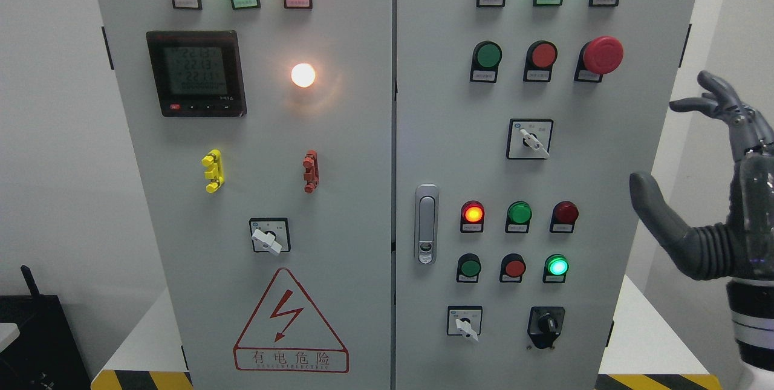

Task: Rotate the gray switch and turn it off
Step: 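Raise the right hand and reach toward the upper rotary switch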

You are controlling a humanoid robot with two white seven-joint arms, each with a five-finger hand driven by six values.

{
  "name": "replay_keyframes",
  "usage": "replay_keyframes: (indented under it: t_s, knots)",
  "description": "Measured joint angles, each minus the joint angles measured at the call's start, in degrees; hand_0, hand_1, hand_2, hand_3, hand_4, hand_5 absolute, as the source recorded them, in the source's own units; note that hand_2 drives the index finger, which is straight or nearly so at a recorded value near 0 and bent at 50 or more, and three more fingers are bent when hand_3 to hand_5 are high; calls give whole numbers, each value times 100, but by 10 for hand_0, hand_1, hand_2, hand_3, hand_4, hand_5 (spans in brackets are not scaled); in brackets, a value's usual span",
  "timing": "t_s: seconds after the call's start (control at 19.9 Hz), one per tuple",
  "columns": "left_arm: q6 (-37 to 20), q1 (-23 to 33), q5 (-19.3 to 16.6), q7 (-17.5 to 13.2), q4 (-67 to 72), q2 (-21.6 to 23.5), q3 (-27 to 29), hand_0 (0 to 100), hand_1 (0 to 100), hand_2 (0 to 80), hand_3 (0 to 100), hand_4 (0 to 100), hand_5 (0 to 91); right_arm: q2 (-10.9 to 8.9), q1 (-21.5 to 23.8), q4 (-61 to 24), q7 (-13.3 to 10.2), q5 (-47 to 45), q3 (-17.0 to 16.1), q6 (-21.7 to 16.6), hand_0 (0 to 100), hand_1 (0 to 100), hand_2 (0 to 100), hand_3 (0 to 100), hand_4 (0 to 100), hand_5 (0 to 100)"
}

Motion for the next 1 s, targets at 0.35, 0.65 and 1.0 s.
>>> replay_keyframes:
  t_s: [0.35,0.65,1.0]
  knots:
    - [0,0,0,18,0,0,0,120,389,0,0,0,0,419,35,118,-14,543,116,260,187,224,581,695,532,610]
    - [-1,0,0,10,0,0,0,120,389,0,0,0,0,779,-32,296,-17,981,204,440,145,202,628,737,563,634]
    - [-1,0,0,-2,0,0,0,120,389,0,0,0,0,1028,-249,533,-34,1331,377,884,58,234,635,743,568,636]
